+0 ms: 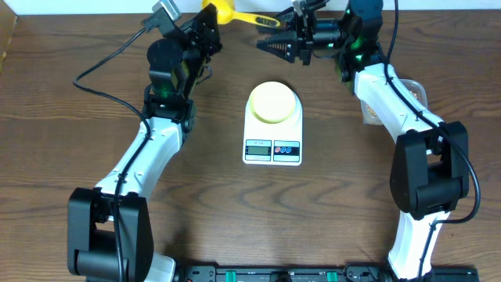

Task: Scoop item into bowl and weigh 50g on scale
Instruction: 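Close the right gripper on the yellow scoop's handle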

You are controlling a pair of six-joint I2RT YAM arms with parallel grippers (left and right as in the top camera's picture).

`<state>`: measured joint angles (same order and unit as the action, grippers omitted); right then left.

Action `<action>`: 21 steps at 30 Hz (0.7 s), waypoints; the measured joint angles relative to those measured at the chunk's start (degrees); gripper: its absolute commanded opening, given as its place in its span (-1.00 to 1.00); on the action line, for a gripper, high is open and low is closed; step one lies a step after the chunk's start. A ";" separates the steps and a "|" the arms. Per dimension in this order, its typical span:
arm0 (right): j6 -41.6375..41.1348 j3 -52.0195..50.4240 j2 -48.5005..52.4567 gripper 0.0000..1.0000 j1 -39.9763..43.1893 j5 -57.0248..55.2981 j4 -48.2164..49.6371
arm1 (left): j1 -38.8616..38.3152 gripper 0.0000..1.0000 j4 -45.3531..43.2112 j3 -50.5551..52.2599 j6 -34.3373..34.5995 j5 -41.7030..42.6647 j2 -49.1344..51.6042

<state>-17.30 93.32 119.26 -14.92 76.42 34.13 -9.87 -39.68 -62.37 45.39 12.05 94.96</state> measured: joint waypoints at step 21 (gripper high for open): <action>-3.54 0.09 0.04 0.16 -0.02 -8.44 7.30 | 0.00 -0.85 -0.02 0.00 14.34 -1.95 0.00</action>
<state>-20.84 93.41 119.31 -14.94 67.99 41.43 -9.87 -39.70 -62.37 59.72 10.11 94.96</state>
